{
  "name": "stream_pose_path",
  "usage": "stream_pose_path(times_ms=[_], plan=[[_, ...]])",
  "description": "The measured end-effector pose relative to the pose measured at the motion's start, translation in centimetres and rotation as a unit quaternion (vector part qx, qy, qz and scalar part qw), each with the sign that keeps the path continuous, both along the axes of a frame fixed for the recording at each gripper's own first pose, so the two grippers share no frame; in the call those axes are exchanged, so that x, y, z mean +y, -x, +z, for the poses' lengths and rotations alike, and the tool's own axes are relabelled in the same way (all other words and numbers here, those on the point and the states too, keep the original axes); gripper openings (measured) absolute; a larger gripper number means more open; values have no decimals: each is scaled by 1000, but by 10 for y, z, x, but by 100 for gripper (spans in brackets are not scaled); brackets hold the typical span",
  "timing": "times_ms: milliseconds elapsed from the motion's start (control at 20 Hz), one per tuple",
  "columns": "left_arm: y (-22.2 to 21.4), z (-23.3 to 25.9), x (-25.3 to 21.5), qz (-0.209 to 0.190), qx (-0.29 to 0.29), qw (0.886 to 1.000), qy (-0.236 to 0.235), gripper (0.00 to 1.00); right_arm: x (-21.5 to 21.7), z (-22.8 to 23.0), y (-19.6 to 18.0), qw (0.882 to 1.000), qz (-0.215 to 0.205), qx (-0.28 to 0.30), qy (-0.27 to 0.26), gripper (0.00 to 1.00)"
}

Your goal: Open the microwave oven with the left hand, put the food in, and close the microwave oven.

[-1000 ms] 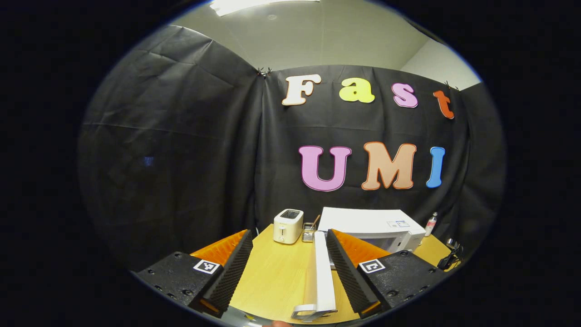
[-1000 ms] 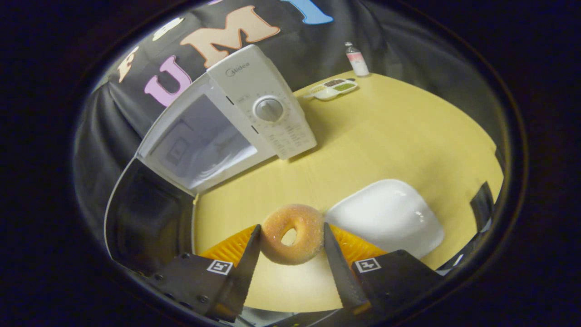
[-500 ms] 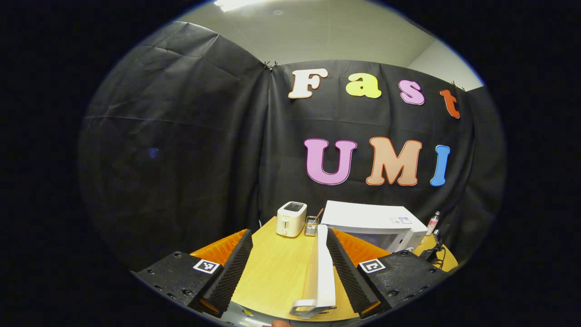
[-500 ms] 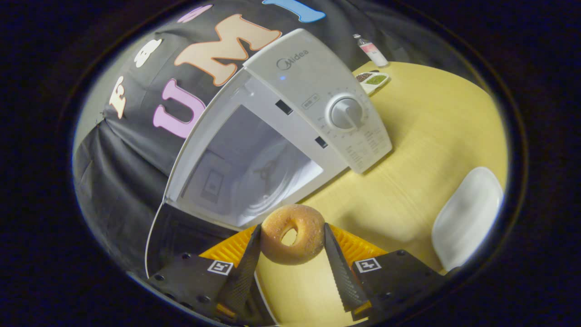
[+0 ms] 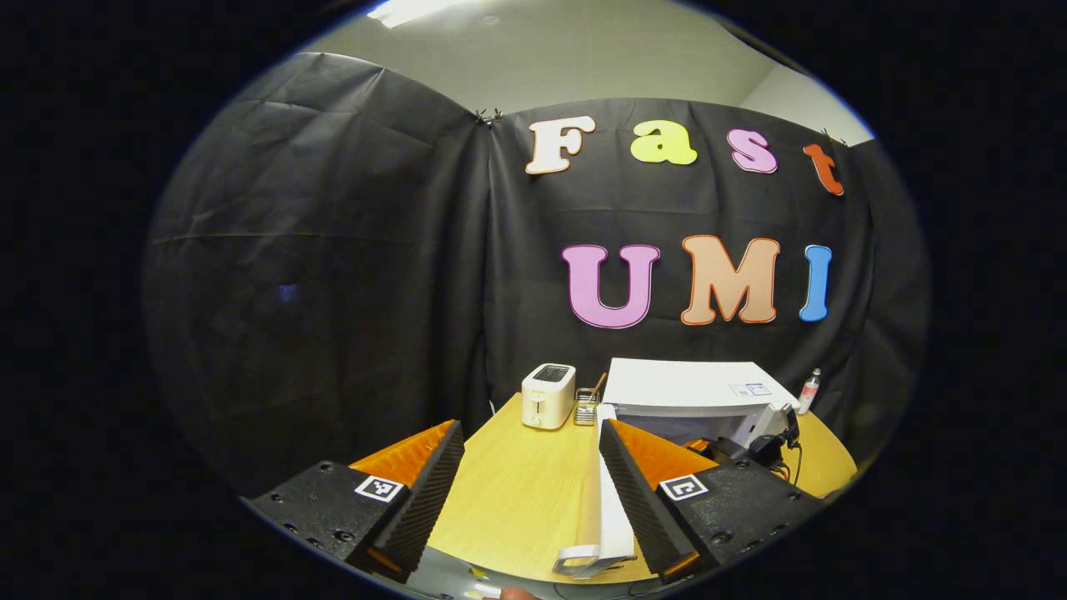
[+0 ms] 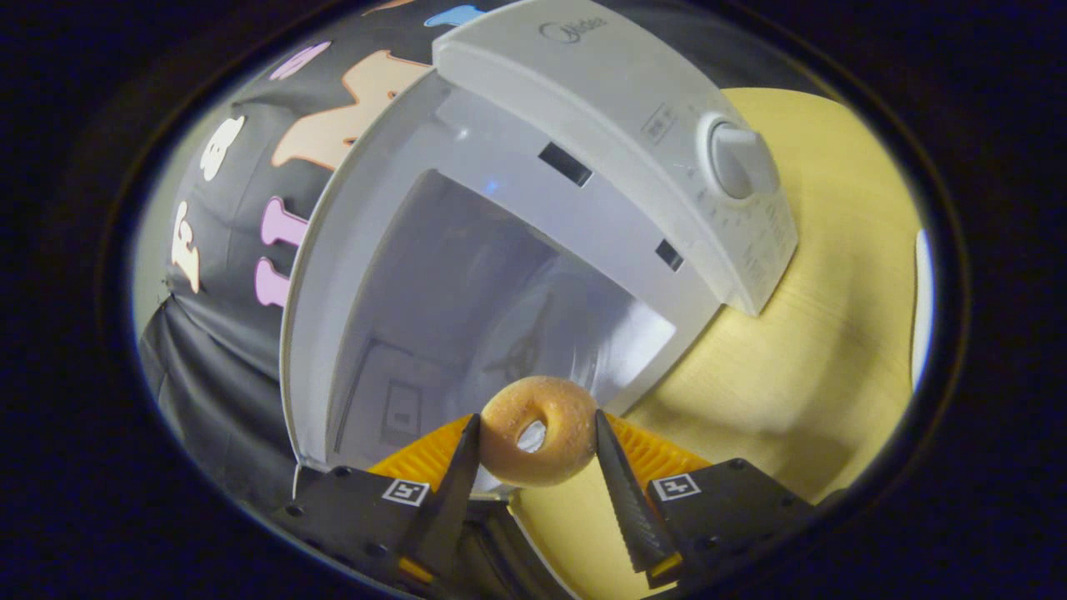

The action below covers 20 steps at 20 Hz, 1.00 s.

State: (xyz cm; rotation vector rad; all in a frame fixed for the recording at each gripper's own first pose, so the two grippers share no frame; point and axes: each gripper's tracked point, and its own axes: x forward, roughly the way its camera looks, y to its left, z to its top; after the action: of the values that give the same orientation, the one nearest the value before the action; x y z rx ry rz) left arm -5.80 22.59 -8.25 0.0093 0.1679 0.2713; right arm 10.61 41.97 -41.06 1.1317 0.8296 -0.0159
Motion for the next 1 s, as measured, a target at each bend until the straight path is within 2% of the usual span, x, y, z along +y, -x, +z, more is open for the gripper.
stream_pose_path(times_ms=[50,100,350,400,600,650,700,800,900,950,1000], plan=[[2,0,1,2,1,1000,-6,96,3,0,-7,1000,-8,-4,4,75],[5,0,4,6,4,1000,-13,96,7,-1,-13,1000,-10,-6,10,81],[12,-2,10,25,13,1000,-9,95,18,-8,-33,999,-18,-18,37,81],[13,-4,10,26,16,999,-10,96,19,-10,-37,999,-20,-24,43,75],[17,-4,12,36,20,999,-10,96,18,-15,-45,997,-28,-37,64,74],[18,-4,12,38,20,999,-9,96,20,-15,-44,997,-25,-37,63,84],[18,-4,11,39,20,999,-9,96,22,-14,-43,997,-24,-38,60,75],[19,-3,10,40,20,999,-11,96,23,-13,-44,997,-26,-36,57,77],[21,-4,7,40,20,999,-11,96,24,-13,-44,998,-25,-33,56,80],[22,-3,7,39,20,999,-12,96,25,-14,-42,998,-24,-29,59,90],[22,-3,6,40,20,999,-12,94,25,-14,-42,997,-22,-28,61,82]])
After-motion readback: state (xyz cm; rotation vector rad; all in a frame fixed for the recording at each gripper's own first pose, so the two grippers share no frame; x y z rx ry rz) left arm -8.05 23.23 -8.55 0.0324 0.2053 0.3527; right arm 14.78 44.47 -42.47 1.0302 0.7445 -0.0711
